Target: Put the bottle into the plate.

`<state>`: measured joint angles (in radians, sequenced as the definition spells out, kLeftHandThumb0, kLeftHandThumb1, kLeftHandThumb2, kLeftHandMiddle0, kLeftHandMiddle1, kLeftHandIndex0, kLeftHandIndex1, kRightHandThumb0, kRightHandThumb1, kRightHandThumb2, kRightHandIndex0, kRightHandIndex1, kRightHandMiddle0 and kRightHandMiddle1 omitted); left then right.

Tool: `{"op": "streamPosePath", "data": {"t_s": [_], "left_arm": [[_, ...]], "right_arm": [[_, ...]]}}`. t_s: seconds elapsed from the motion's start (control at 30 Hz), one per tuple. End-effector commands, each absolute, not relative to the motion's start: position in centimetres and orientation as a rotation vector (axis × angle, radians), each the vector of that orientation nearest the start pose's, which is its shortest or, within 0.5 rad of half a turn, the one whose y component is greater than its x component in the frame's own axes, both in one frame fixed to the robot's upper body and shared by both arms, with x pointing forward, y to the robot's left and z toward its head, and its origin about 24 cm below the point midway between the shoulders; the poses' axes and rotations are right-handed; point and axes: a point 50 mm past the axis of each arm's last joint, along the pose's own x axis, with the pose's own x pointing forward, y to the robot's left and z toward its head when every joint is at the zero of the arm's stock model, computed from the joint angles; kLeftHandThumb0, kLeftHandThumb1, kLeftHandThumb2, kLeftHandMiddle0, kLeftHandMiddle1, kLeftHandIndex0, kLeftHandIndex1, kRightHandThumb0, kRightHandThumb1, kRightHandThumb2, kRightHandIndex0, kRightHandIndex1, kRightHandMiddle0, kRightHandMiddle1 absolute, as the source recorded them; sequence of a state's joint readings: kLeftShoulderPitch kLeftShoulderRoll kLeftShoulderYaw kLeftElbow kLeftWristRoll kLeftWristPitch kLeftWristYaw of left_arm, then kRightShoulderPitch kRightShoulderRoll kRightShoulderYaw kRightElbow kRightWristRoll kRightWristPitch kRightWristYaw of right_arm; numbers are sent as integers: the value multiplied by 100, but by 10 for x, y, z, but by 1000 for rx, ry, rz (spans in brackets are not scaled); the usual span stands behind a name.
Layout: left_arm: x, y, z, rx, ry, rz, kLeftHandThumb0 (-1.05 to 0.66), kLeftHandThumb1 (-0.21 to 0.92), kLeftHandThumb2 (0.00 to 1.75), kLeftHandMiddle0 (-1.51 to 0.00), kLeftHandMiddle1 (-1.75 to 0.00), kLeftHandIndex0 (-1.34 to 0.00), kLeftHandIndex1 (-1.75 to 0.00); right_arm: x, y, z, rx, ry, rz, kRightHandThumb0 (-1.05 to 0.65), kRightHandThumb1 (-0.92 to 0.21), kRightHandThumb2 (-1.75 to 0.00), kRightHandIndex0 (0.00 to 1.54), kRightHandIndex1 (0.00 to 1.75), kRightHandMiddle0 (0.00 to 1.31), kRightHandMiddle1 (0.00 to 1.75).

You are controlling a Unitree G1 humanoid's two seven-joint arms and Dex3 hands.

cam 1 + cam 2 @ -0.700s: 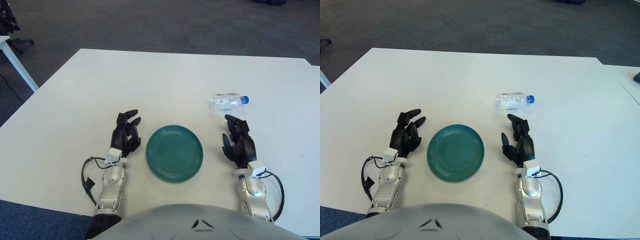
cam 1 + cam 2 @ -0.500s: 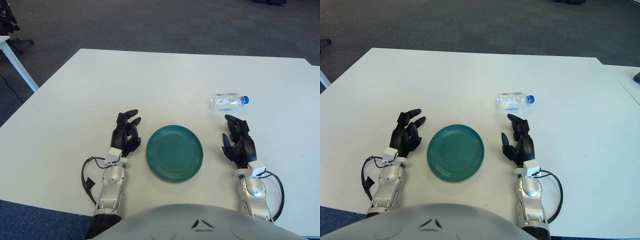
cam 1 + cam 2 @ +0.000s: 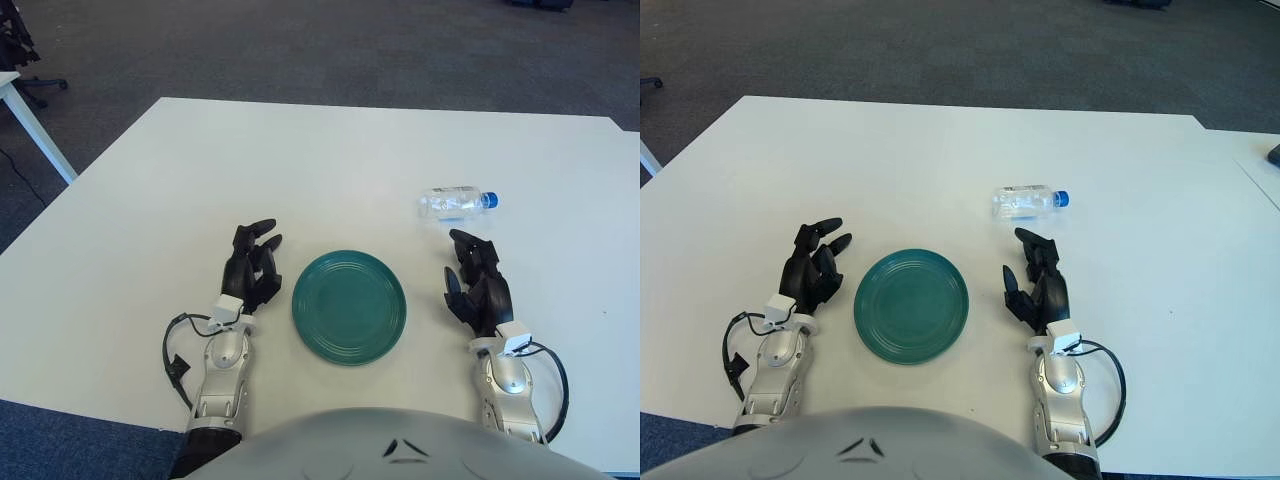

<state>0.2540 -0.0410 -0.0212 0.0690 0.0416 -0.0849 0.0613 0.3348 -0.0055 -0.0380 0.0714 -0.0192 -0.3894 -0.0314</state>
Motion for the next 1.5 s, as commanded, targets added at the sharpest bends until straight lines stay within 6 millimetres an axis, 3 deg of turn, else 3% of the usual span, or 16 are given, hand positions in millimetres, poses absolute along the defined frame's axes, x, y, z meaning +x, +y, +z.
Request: {"op": "streamPosePath", "data": {"t_s": [0.0, 0.77, 0.93, 1.07, 1.37, 1.47], "left_arm": [[181, 154, -38, -1, 344, 100, -71, 92, 82, -51, -46, -17, -105], [183, 154, -42, -30, 324, 84, -70, 92, 85, -52, -48, -20, -107], [184, 151, -38, 4, 319, 86, -70, 92, 87, -51, -47, -20, -107], [186, 150, -40, -6, 334, 96, -71, 92, 87, -51, -47, -19, -107], [190, 151, -44, -16, 327, 84, -70, 92, 85, -51, -48, -19, -106], [191, 151, -44, -10, 327, 83, -70, 92, 85, -50, -47, -18, -105]], "right_arm": [[155, -179, -34, -36, 185, -163, -58, -92, -52, 43, 2, 0, 91], [163, -182, -28, -29, 156, -157, -57, -91, -52, 42, 2, 0, 92], [185, -201, 24, -99, -34, -149, -61, -91, -48, 41, 1, 0, 88], [198, -214, 57, -301, -204, -133, -65, -91, -43, 41, 1, 0, 86], [224, -232, 95, -1001, -453, -93, -82, -92, -41, 38, 0, 0, 81], [233, -231, 101, -1131, -478, -83, -88, -92, -43, 36, 0, 0, 75]]}}
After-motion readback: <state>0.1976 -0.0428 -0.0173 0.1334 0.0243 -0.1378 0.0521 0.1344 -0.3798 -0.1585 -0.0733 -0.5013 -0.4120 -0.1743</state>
